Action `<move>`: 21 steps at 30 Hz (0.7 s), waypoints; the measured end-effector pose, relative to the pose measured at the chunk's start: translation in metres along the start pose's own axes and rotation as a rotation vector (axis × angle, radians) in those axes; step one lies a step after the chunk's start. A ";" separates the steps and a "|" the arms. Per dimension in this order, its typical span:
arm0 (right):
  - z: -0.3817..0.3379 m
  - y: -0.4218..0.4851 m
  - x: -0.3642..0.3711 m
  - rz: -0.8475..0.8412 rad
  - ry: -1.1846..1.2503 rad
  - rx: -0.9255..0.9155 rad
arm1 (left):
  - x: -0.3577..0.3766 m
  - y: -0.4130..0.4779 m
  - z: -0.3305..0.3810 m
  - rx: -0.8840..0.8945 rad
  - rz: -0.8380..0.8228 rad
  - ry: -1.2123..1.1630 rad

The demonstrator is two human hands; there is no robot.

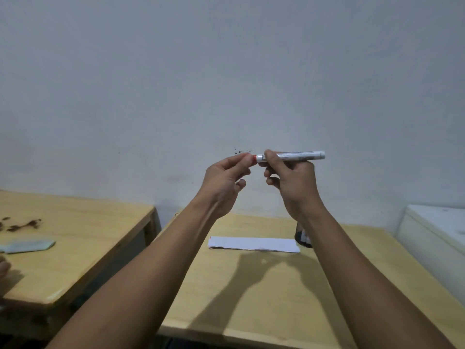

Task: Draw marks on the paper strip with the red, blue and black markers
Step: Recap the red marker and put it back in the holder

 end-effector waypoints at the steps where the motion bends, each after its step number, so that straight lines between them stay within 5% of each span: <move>1: -0.002 -0.001 0.001 0.024 0.025 0.012 | 0.003 -0.001 0.002 0.053 0.016 -0.015; 8: -0.004 -0.008 -0.009 0.198 0.054 0.217 | 0.021 -0.002 0.017 0.258 0.144 0.328; 14: 0.004 -0.008 -0.048 0.420 -0.242 0.184 | 0.041 0.018 0.014 0.326 0.053 0.466; 21: 0.008 0.002 -0.091 0.197 -0.791 -0.021 | 0.067 0.062 -0.022 0.278 -0.069 0.676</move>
Point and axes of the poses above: each hand's wrist, its own y-axis towards the middle knuckle, its own x-axis out of the palm, z = x × y, the point moved 2 cm from there along y, towards the middle knuckle, and after that the axes turned 8 degrees about -z, right-handed, at the moved point
